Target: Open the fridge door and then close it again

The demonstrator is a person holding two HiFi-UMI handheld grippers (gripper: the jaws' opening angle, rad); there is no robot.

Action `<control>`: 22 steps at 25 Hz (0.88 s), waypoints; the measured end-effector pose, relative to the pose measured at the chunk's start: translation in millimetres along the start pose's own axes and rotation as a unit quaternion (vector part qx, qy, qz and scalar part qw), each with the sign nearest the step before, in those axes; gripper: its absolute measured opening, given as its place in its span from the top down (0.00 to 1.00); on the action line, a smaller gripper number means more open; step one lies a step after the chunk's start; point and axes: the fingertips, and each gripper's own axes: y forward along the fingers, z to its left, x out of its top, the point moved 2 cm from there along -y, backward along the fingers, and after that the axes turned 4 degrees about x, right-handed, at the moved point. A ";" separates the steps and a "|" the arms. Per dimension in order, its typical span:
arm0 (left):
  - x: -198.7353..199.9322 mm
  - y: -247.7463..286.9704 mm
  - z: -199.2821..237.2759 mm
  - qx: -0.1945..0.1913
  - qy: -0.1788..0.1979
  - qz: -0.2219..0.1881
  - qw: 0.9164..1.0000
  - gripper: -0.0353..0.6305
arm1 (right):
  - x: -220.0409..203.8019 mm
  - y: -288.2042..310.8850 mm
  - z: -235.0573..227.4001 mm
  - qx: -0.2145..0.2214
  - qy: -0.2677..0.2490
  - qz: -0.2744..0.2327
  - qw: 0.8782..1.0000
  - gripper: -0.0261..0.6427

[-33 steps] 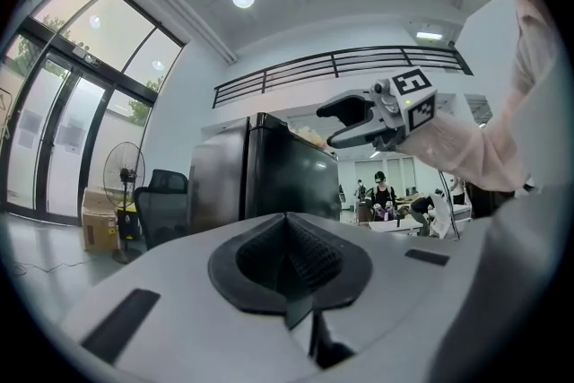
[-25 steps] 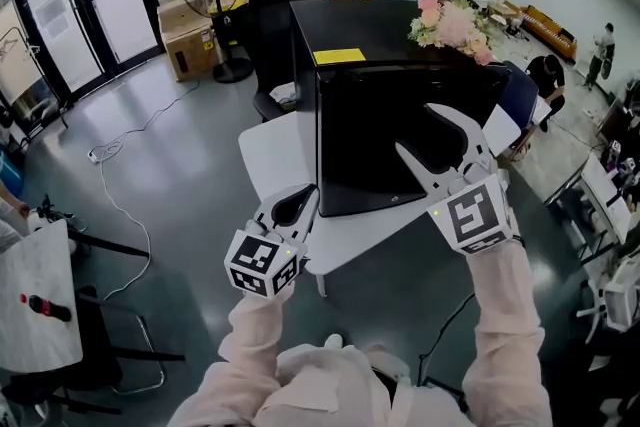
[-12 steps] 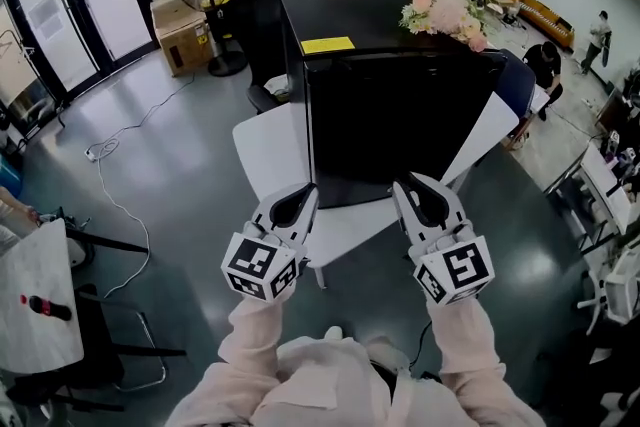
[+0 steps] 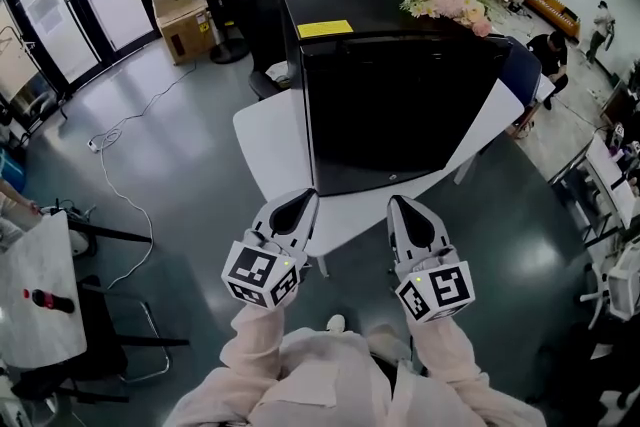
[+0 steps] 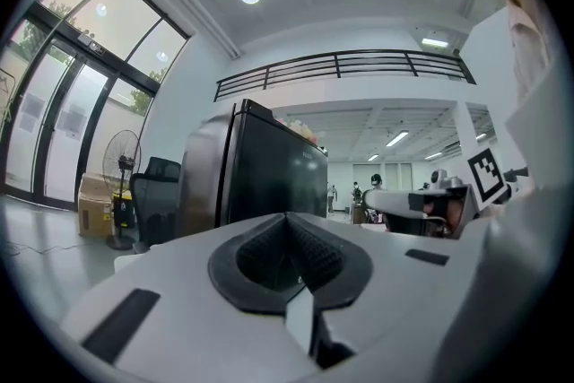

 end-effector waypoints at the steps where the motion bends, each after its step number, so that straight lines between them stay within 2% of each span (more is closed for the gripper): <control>1: -2.9 -1.4 -0.2 0.002 -0.002 0.002 1.000 0.93 | -4.3 -0.8 0.8 -0.003 0.003 0.004 1.000 0.95; 12: -27.6 -12.7 5.0 0.032 -0.009 0.027 0.999 0.93 | -24.8 -6.9 -15.7 -0.030 0.021 0.026 0.999 0.95; 17: -27.9 -11.2 8.3 0.041 -0.007 0.028 0.999 0.93 | -28.1 0.4 -14.1 -0.016 0.032 0.039 0.999 0.95; 22: -30.8 -13.4 9.7 0.045 -0.011 0.030 0.998 0.93 | -28.5 3.4 -6.2 -0.007 0.019 0.044 0.999 0.95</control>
